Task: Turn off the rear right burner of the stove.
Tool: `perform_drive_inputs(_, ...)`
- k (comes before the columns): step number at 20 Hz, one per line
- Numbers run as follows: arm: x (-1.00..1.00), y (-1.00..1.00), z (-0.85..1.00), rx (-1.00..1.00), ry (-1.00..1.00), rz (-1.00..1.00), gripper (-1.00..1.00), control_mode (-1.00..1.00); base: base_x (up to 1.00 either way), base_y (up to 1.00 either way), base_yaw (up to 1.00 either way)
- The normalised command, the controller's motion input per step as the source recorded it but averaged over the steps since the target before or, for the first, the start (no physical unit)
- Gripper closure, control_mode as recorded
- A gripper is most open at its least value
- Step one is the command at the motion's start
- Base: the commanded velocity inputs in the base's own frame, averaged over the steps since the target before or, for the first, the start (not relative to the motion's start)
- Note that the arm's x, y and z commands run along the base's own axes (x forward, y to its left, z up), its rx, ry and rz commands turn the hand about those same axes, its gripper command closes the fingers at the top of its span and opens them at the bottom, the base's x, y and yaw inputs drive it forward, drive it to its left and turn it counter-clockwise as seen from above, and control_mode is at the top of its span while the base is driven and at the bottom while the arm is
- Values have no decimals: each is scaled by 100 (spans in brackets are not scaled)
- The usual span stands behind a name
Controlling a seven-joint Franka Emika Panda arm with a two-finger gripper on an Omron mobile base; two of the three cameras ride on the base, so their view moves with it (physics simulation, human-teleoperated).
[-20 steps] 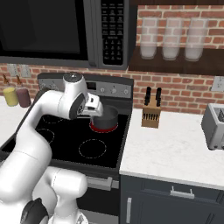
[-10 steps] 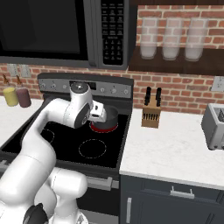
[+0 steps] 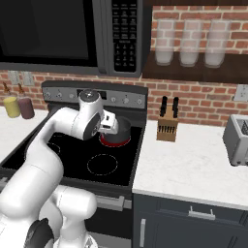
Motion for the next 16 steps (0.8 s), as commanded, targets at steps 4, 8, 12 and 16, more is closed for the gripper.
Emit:
perform_drive_inputs(4,40,0,0,0,0,0,-100,-100,0,0,0)
perform_drive_inputs(8,54,0,0,0,1,0,-100,-100,0,0,0)
perform_drive_inputs(12,36,0,0,0,0,0,-100,-100,0,0,0)
perform_drive_inputs(16,27,0,0,0,0,0,-100,-100,0,0,0)
